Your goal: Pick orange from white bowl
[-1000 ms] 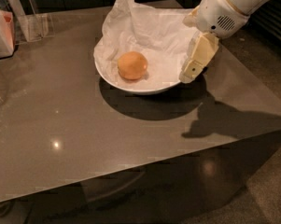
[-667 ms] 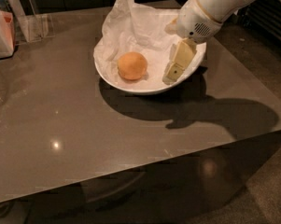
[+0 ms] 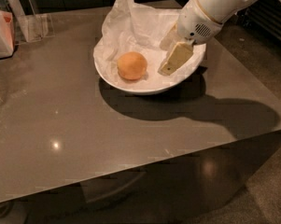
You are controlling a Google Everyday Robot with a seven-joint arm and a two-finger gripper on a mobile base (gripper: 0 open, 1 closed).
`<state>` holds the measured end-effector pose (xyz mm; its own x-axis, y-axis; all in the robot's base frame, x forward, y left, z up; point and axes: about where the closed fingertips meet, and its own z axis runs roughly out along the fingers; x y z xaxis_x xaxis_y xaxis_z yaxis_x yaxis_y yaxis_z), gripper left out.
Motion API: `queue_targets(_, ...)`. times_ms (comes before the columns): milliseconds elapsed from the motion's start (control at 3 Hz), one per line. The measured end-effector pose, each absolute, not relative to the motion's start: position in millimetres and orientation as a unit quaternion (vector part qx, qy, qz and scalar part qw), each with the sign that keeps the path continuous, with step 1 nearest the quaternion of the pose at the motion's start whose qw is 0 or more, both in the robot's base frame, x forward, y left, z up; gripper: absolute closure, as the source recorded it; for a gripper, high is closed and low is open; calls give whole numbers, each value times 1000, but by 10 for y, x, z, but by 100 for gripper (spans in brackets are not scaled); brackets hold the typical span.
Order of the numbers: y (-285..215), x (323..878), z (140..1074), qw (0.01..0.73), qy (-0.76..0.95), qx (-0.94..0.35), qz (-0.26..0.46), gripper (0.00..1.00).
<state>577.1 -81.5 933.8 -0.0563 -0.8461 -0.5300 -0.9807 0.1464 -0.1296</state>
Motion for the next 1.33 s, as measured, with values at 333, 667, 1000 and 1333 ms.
queue_targets(333,-728,5910,9369,270,706,-641,136,26)
queue_targets(667,-554,6105,9335,273,695,-649,147,19)
queue_targets(1000,-379,6227,9194,266,689,-652,169,19)
queue_targets(1333,-205,6317,8996,253,685,-656,193,20)
